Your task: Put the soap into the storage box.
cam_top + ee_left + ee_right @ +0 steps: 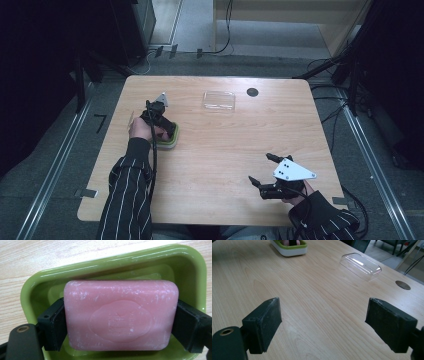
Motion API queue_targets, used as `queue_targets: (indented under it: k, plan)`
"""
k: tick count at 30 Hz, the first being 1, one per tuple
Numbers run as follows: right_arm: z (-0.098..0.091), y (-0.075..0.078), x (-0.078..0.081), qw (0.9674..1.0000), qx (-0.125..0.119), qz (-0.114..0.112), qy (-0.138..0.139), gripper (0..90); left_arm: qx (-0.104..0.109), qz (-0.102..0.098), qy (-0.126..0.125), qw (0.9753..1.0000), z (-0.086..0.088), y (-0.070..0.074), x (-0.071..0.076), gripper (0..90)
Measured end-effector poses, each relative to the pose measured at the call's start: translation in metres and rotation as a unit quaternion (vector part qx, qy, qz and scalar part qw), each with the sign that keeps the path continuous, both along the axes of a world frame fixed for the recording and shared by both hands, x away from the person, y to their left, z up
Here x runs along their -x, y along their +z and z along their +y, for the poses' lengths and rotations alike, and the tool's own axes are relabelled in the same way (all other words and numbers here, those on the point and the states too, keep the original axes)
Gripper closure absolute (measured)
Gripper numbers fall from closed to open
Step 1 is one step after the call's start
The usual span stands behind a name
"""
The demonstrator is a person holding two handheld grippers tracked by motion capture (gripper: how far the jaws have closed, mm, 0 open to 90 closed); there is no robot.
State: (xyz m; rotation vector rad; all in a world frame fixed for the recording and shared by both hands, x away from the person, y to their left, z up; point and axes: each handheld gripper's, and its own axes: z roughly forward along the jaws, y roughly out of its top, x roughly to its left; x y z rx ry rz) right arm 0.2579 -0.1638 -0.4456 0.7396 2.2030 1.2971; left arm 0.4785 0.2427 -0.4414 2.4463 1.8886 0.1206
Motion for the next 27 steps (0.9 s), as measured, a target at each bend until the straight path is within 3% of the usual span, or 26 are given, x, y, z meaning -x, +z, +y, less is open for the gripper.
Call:
queue_targets:
  k: [14,18,27]
  plan:
    - [0.0,0.0,-0.001,1.0,0.0,-0.002,0.003,13.9,-0.006,-0.002,-0.002,1.0,-0.001,0.002,0.001,12.6]
    - [0.0,0.0,0.0,1.0,0.0,-0.002,0.002,13.8,-0.004,-0.012,-0.001,0.9999,0.0,0.006,0.003,7.0]
    - [-0.002,0.0,0.002,1.0,0.001,-0.001,-0.002,13.8,-0.006,-0.022,-0.005,0.9997,0.003,0.02,0.013,4.7]
